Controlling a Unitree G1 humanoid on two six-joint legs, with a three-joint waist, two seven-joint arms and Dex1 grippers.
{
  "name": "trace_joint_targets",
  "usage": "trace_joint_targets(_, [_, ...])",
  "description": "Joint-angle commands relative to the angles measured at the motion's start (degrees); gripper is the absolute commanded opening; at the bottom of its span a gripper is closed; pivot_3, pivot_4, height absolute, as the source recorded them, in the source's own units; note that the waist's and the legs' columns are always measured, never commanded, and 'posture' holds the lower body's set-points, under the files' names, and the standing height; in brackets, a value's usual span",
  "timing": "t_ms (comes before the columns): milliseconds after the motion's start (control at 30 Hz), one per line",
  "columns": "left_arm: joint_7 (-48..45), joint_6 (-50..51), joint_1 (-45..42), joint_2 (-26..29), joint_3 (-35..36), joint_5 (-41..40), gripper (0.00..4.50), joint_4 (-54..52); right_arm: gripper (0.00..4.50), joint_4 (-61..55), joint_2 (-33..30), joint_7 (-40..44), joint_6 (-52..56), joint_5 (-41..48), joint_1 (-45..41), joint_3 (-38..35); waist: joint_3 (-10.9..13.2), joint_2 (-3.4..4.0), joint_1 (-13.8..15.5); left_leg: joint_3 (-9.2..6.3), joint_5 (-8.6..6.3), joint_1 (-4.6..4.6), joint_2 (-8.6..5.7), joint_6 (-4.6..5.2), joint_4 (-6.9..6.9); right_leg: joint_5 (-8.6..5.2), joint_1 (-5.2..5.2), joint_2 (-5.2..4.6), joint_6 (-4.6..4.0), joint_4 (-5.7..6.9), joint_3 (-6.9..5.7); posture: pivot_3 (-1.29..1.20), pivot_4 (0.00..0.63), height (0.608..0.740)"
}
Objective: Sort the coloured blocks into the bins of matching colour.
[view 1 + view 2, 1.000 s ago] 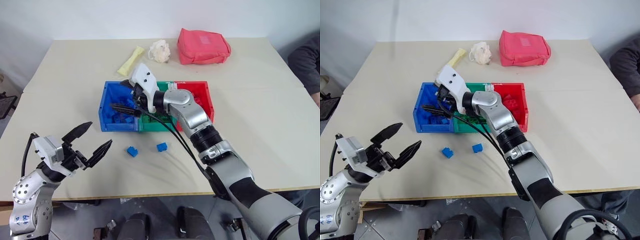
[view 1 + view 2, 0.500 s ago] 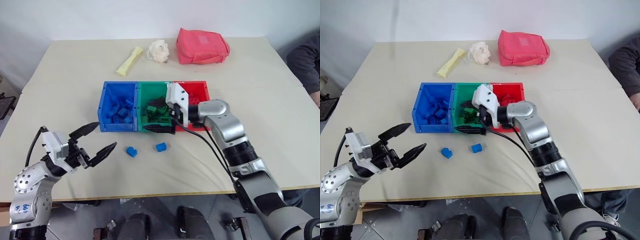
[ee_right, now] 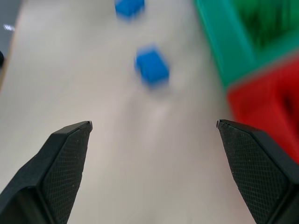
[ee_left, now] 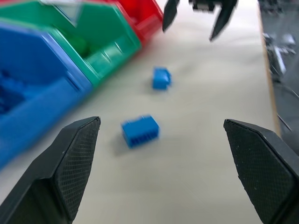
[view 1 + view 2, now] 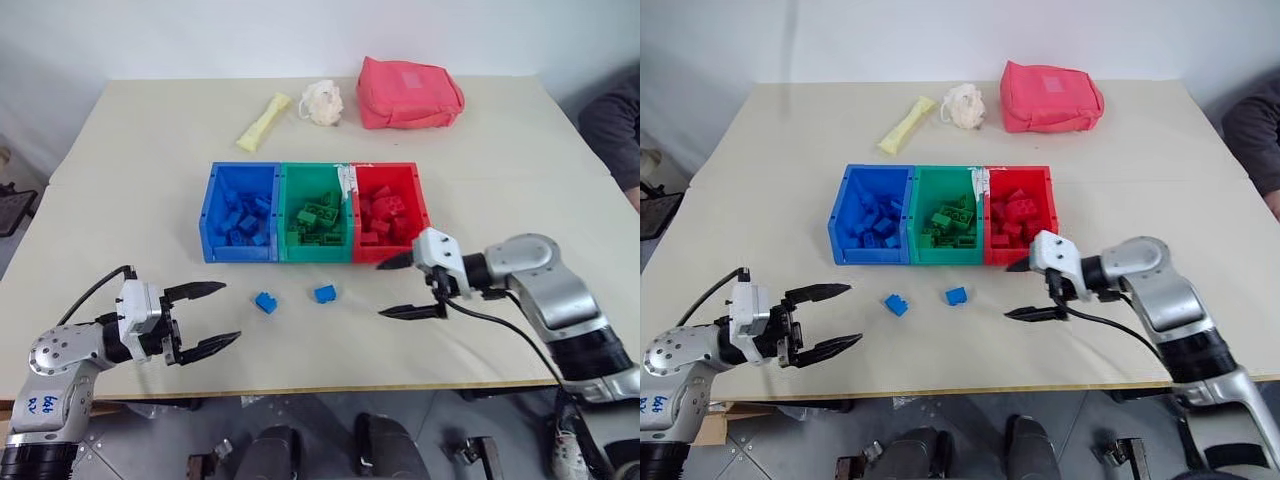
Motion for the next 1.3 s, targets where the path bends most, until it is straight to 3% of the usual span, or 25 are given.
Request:
trace_joint_targets(33, [-2.24,-0.67,-0.48,1.3,-0.54,0.5,4.5,0.36,4.47,-2.93,-2.95,-0.65,0.37,0.98,2.1,-3.67,0.0,0.0,0.2,-0.01,0.0,0.0,0.01,0.0,0.01,0.0,0.01,0.0,0.0,-0.01,-0.01,0.0,0.15,0.74])
trace_joint_targets(500, [-3.09,-0.76,-1.61,0.71,-0.55,0.35,4.5,0.82,4.47,-6.14,-2.79,-2.01,1.77,1.34,3.68,-3.98,0.01,0.01,1.2,0.01,0.0,0.02,0.05,0.0,0.02,0.0,0.03,0.01,0.01,-0.03,-0.01,0.0,0.15,0.74])
trace_joint_targets(767, [0.08,-0.6,2.39,-1.09,1.88,-0.88,4.5,-2.52,4.47,-8.72,5.72,-4.94,4.6,0.83,-0.05,2.05,0.01,0.02,0.92,0.04,0.0,0.05,0.11,-0.02,0.02,0.0,0.02,0.06,0.0,0.0,0.01,0.0,0.15,0.74])
trace_joint_targets(1133, [4.79,-1.13,9.5,-4.82,4.69,-1.77,4.5,-8.91,4.47,2.38,16.17,-8.34,1.54,-6.37,-8.06,11.7,0.0,0.0,0.96,-0.09,0.0,0.04,-0.03,0.0,0.06,0.01,0.08,-0.01,0.01,-0.01,0.01,0.0,0.15,0.74])
trace_joint_targets(1233, [5.38,-1.13,10.87,-5.23,5.05,-1.78,4.5,-9.94,3.89,5.19,17.4,-7.2,-0.57,-7.69,-9.24,13.62,0.0,0.01,0.93,-0.09,0.0,0.06,0.01,-0.01,0.04,0.0,0.04,0.04,0.0,0.02,0.0,0.0,0.15,0.74])
trace_joint_targets(1300, [5.62,-1.12,11.27,-5.29,5.24,-1.88,4.5,-10.25,3.26,5.8,17.89,-7.05,-1.1,-7.82,-9.53,13.76,0.0,0.01,0.93,-0.08,0.0,0.06,0.01,-0.01,0.04,0.0,0.05,0.05,0.0,0.03,-0.01,0.0,0.15,0.74])
